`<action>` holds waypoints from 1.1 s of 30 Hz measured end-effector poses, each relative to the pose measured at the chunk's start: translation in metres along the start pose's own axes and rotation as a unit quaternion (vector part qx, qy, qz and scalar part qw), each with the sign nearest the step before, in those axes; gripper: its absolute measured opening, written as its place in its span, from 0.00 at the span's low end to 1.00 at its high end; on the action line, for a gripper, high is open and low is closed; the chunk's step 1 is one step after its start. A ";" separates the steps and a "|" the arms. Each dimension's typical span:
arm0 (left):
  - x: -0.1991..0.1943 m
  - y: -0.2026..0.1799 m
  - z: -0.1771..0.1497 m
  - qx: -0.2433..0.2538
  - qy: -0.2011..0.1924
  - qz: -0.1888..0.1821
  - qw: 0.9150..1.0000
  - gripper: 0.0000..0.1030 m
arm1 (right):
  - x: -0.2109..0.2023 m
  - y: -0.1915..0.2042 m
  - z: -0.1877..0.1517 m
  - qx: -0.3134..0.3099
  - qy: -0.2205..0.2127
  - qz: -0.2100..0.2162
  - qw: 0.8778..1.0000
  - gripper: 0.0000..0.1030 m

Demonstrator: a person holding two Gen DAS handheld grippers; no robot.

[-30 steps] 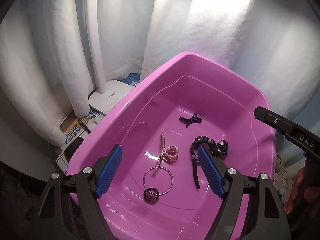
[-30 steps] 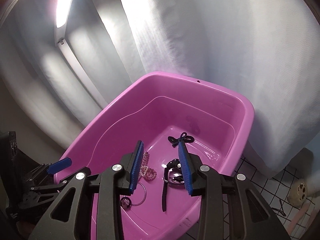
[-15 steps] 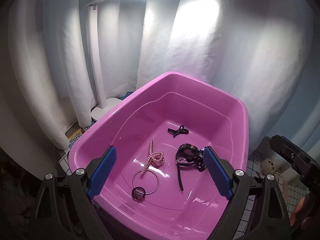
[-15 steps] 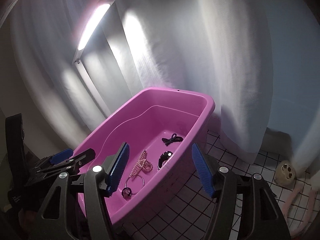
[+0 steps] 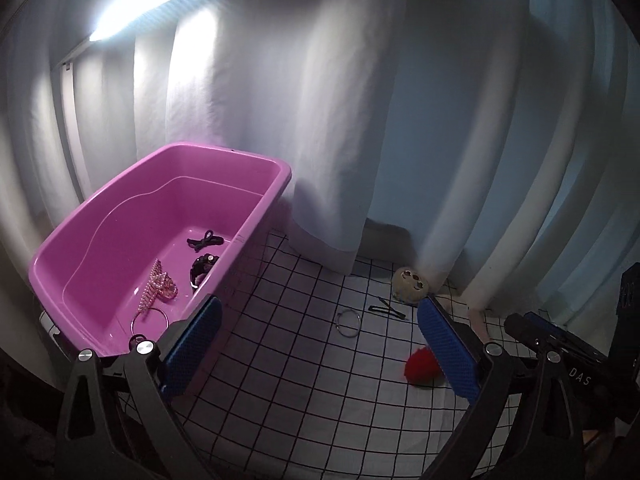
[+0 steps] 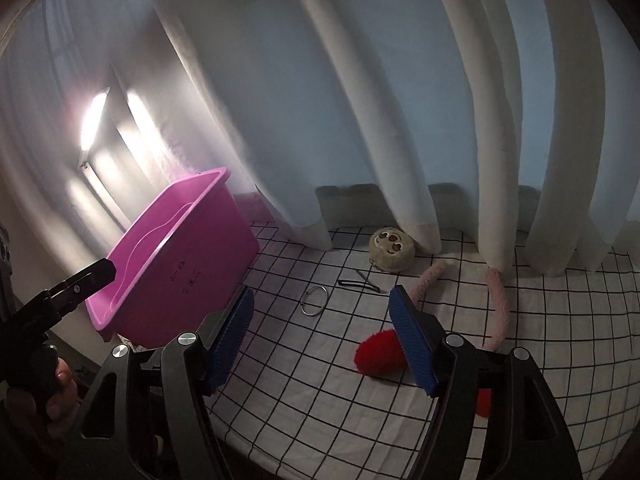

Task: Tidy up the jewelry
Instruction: 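Withdraw both tools from the basin back over the table, then move the left tool to the brown hair clip while the right gripper grasps the pink headband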

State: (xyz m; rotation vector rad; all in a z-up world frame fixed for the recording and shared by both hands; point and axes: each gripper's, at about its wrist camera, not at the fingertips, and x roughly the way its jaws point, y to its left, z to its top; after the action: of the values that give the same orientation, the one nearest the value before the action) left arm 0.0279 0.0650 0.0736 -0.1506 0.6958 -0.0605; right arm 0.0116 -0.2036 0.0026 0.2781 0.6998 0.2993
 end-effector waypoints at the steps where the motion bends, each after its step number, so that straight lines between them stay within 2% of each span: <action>1: 0.005 -0.011 -0.006 0.005 0.008 -0.003 1.000 0.94 | -0.004 -0.013 -0.005 0.004 0.003 -0.010 1.000 0.65; 6: 0.033 -0.046 -0.034 0.009 0.048 0.005 0.999 0.94 | -0.018 -0.064 -0.029 0.017 0.020 -0.036 0.999 0.65; 11: 0.053 -0.057 -0.061 -0.004 0.069 0.039 0.997 0.94 | -0.020 -0.103 -0.045 0.033 0.031 -0.036 0.998 0.65; 14: 0.065 -0.057 -0.068 -0.012 0.075 0.059 0.995 0.94 | -0.013 -0.117 -0.051 0.035 0.042 -0.033 0.998 0.65; 20: 0.089 -0.055 -0.065 -0.014 0.075 0.074 0.994 0.94 | 0.009 -0.128 -0.052 0.046 0.054 -0.032 0.997 0.65; 24: 0.116 -0.054 -0.059 -0.003 0.082 0.070 0.994 0.94 | 0.024 -0.131 -0.051 0.068 0.056 -0.039 0.995 0.65; 33: 0.188 -0.057 -0.045 0.040 0.104 0.021 0.994 0.94 | 0.061 -0.129 -0.049 0.097 0.051 -0.088 0.990 0.65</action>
State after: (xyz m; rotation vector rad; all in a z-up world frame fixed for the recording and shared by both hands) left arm 0.1431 -0.0167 -0.0706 -0.0530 0.9039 -0.0635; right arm 0.0459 -0.2936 -0.1135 0.3852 0.8506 0.0772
